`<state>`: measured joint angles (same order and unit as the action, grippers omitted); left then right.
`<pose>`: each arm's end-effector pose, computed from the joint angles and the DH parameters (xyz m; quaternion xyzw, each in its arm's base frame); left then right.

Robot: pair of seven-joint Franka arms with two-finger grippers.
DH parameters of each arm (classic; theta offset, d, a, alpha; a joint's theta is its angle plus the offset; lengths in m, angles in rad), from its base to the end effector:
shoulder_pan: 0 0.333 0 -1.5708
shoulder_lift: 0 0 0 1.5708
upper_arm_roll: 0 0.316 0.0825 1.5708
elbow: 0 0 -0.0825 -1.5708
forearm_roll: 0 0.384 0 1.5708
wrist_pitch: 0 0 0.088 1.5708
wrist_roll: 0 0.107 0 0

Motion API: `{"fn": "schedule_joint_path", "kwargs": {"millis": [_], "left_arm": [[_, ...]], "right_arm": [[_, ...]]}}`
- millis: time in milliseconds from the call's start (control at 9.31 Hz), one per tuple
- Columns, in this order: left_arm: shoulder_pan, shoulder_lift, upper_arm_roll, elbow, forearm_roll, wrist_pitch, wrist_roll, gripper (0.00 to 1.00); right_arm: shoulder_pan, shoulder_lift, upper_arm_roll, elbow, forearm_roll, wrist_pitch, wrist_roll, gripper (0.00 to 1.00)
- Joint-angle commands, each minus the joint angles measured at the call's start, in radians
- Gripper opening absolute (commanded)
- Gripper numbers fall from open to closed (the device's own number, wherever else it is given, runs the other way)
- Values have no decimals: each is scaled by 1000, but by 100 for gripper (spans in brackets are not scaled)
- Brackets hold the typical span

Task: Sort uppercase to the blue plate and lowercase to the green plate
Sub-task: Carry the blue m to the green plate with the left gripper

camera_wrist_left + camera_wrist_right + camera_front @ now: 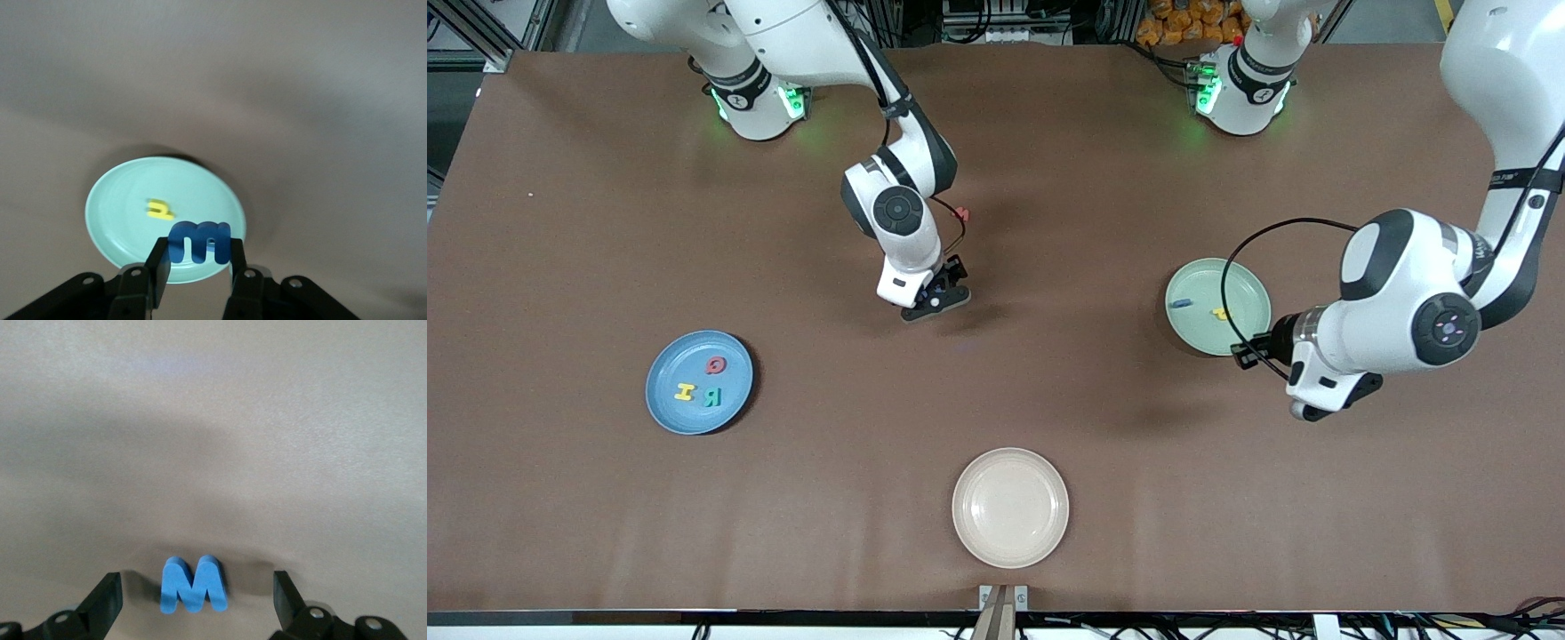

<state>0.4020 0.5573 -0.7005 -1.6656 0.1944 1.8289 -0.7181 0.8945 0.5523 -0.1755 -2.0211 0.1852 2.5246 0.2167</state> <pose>0.6256 -0.1251 0.3252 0.9707 0.1841 -0.1540 0.0145 0.4493 0.3917 0.1732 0.9825 0.1854 -0.0182 0.0025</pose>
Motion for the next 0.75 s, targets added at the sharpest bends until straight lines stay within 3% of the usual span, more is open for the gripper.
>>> {"fn": "schedule_joint_path", "kwargs": {"millis": [0,107,215,322,429,644], "left_arm": [[-52,-79,87,-136,-65,-3,87,2],[-92,-86,135,-175,-93,-2,116,2],[-124,-86,174,-209,-122,1,133,2],[-141,-83,191,-239,-136,3,153,2],[-169,-80,223,-261,-136,3,164,3],[-224,-68,280,-281,-138,6,181,4]], "right_arm": [[6,-15,1,-10,-30,3,46,100],[6,-15,1,-10,-30,5,52,100],[6,-15,1,-10,-29,11,52,82],[4,-14,1,-11,-21,13,53,38],[6,-14,1,-13,-20,22,53,6],[6,-14,2,-18,-19,31,58,0]]}}
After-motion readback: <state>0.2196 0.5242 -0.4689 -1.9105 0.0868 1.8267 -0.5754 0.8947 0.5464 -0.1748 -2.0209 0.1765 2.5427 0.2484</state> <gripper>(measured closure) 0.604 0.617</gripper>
